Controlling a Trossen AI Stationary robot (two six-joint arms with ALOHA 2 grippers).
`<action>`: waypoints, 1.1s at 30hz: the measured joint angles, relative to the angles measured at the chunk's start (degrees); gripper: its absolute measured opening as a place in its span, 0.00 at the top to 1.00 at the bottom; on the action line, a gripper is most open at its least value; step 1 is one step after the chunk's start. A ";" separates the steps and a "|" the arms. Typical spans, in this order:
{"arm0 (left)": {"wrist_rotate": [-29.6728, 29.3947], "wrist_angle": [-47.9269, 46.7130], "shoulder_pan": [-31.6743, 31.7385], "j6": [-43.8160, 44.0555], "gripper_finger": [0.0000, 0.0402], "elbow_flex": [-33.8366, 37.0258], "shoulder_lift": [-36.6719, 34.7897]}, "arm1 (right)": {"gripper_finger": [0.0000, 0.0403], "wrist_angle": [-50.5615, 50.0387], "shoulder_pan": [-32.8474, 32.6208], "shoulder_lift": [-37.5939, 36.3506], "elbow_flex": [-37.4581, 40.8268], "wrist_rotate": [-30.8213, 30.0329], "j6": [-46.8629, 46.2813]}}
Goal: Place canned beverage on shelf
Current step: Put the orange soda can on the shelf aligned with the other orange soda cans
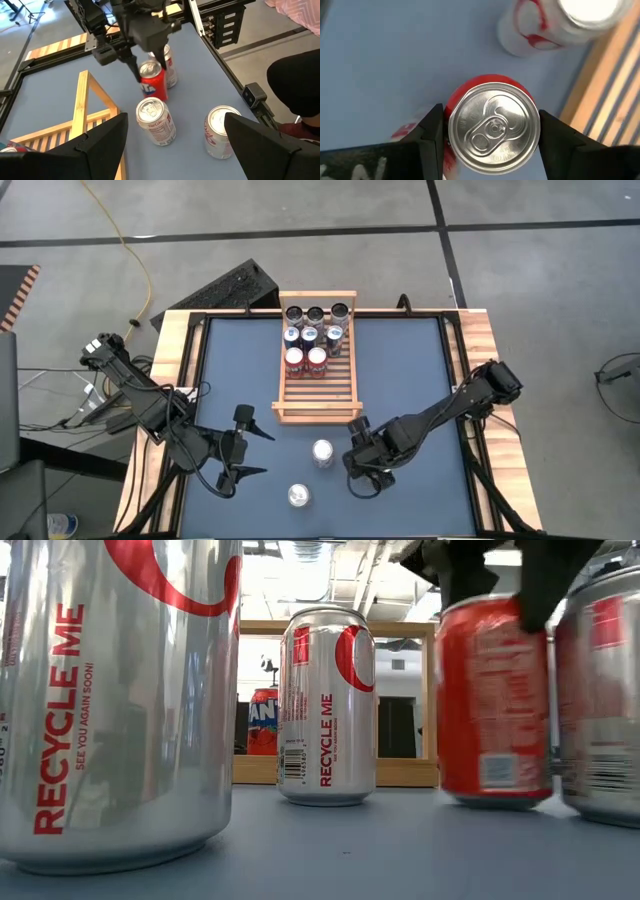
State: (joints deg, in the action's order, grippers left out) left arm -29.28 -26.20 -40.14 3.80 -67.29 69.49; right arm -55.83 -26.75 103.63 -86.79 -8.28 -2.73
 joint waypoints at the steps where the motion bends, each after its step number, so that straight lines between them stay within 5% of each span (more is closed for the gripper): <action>1: 0.00 0.00 0.00 0.01 0.21 0.00 0.00 | 0.48 -0.87 0.03 0.03 -0.75 0.54 2.26; 18: 0.28 -0.03 1.70 -0.03 0.21 -0.04 1.90 | 0.48 7.42 -2.69 -0.04 -2.42 1.82 21.95; 33: 0.20 1.27 2.10 -0.30 0.21 -0.04 5.60 | 0.48 10.58 -4.90 1.83 -2.56 4.03 24.25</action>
State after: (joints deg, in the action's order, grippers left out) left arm -29.08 -24.93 -38.04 3.50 -67.33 75.09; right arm -45.25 -31.65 105.46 -89.35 -4.25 21.52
